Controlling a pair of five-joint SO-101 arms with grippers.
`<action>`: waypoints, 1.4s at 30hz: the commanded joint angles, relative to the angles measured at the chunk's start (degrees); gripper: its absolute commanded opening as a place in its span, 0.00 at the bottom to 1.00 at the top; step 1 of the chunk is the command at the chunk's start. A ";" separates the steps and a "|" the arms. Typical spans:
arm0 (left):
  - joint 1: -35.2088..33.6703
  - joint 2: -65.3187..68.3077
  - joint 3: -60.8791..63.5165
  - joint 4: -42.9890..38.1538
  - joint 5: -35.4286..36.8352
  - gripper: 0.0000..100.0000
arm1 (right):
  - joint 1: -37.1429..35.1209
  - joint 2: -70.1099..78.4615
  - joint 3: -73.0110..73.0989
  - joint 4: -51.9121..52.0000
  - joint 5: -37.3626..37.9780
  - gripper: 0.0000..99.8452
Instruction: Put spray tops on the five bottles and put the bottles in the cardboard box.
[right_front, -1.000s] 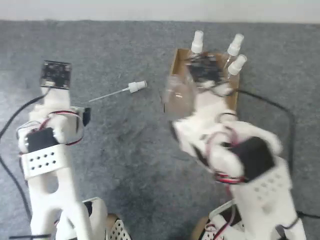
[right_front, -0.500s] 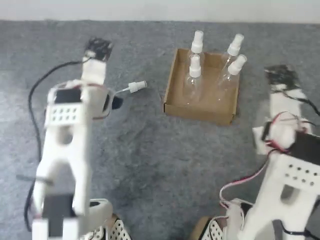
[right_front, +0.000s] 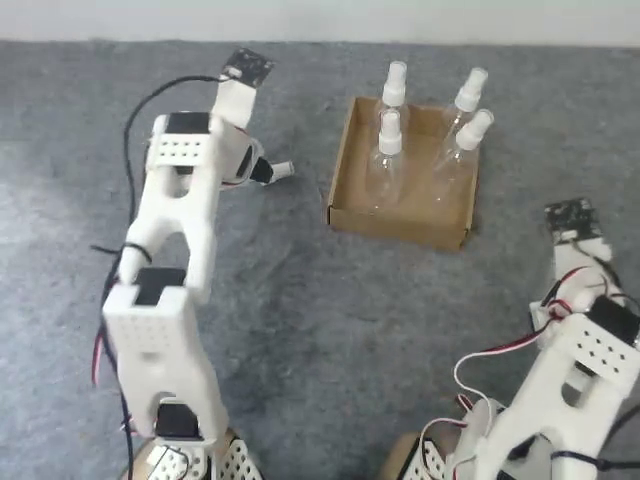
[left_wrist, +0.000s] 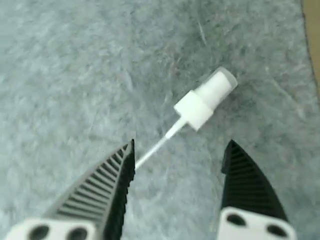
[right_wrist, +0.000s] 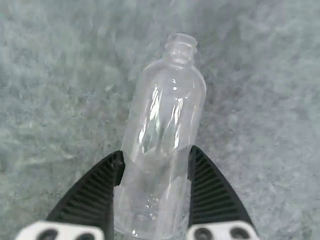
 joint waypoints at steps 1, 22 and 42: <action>1.41 6.59 -14.81 3.08 -0.97 0.26 | 0.31 -1.89 2.64 -3.82 2.11 0.01; 3.52 41.49 -69.23 32.53 -1.67 0.01 | 2.51 -1.89 8.62 -4.18 2.20 0.01; 5.19 -10.73 3.21 24.62 15.47 0.01 | 8.75 -1.45 8.70 -12.09 2.20 0.01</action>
